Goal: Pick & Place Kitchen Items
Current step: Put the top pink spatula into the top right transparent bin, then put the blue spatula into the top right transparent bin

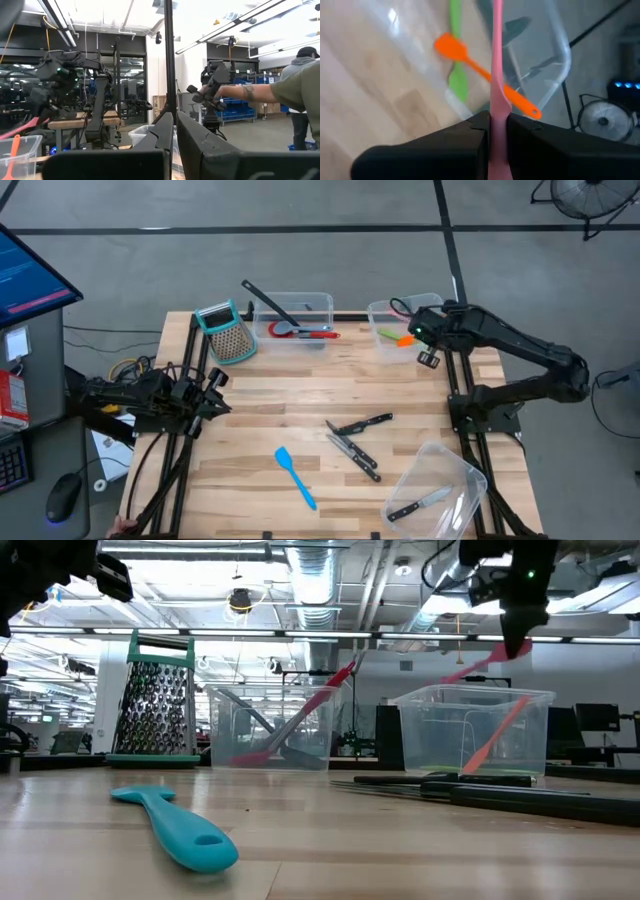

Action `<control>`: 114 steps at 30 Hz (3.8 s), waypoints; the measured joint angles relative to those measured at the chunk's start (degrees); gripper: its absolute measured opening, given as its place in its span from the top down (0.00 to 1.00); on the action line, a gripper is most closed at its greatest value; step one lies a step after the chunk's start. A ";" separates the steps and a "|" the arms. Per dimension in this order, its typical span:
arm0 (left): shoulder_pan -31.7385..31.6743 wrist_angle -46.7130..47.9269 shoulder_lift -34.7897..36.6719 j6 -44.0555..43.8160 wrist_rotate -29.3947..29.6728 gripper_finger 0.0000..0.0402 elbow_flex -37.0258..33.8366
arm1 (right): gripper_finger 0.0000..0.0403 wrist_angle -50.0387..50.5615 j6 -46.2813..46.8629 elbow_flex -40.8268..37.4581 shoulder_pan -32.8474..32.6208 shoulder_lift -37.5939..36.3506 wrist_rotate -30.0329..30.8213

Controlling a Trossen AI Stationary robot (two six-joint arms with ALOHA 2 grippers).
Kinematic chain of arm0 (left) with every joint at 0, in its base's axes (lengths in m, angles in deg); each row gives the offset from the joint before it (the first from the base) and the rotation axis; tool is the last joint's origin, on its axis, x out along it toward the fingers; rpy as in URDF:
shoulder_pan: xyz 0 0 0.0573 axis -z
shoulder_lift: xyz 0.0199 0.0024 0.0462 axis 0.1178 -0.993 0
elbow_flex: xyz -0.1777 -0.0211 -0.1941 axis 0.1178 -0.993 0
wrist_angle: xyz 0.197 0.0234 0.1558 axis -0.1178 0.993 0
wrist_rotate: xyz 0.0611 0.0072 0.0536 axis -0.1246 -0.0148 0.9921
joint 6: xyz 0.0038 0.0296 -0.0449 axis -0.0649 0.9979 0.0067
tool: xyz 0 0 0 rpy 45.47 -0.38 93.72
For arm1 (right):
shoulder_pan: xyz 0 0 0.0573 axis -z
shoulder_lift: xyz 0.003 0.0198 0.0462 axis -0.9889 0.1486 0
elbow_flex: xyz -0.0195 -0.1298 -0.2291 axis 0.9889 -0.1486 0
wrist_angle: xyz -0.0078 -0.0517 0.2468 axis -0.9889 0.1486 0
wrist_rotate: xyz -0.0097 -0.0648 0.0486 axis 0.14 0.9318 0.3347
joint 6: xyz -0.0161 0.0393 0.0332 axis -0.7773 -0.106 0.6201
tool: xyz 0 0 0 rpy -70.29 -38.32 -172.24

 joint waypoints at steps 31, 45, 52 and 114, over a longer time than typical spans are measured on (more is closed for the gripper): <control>0.00 0.07 0.00 0.00 0.02 0.98 0.00 | 0.83 -2.29 -19.76 0.11 19.28 13.66 -11.32; 0.00 0.07 0.00 0.00 0.01 0.98 0.00 | 0.43 -5.36 2.21 14.86 11.85 9.84 -28.01; 0.00 0.07 0.00 0.00 0.02 0.98 0.01 | 0.39 -21.41 11.20 15.67 -6.47 12.03 -36.79; 0.66 -22.91 -18.06 -17.56 4.66 0.99 6.34 | 0.63 -71.78 12.34 15.56 -54.56 18.10 -33.62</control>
